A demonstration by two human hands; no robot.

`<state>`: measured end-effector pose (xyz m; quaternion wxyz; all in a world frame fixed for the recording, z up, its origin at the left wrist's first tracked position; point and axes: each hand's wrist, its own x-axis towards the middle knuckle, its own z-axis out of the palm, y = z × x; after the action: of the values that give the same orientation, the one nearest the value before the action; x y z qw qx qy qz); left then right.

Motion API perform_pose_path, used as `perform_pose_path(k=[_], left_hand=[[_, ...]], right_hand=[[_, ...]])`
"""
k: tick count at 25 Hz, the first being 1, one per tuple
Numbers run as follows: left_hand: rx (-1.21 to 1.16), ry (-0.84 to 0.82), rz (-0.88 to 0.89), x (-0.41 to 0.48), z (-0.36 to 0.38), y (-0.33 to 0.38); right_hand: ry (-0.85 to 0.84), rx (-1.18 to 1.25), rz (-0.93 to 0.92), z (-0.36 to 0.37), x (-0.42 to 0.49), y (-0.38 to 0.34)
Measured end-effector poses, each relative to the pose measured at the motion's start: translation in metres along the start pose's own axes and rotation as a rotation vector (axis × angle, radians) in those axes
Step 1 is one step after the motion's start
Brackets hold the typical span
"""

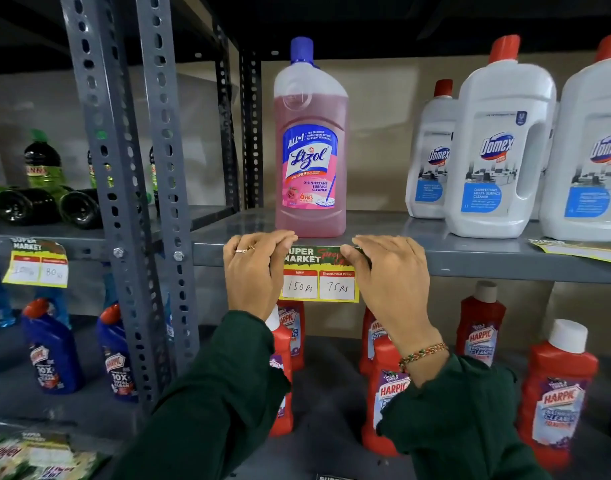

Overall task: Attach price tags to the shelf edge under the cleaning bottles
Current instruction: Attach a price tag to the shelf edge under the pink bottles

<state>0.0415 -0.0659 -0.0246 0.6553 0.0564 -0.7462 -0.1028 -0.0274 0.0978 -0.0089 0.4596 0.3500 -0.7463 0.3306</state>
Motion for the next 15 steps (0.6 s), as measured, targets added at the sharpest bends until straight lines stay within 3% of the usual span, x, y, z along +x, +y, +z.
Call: perform_pose_path(k=[8,12,15], left_hand=[[-0.217,-0.059,-0.035,0.009,-0.012,0.002],[-0.196,0.12,-0.13,0.018,0.0,0.038],[-0.107,0.07,0.036,0.021,0.028,0.096]], right_hand=[[-0.121,0.09,-0.081,-0.01,0.003,0.011],[-0.111,0.33,0.044,-0.051,0.018,0.045],[-0.01,0.074,0.149,-0.091,0.039,0.102]])
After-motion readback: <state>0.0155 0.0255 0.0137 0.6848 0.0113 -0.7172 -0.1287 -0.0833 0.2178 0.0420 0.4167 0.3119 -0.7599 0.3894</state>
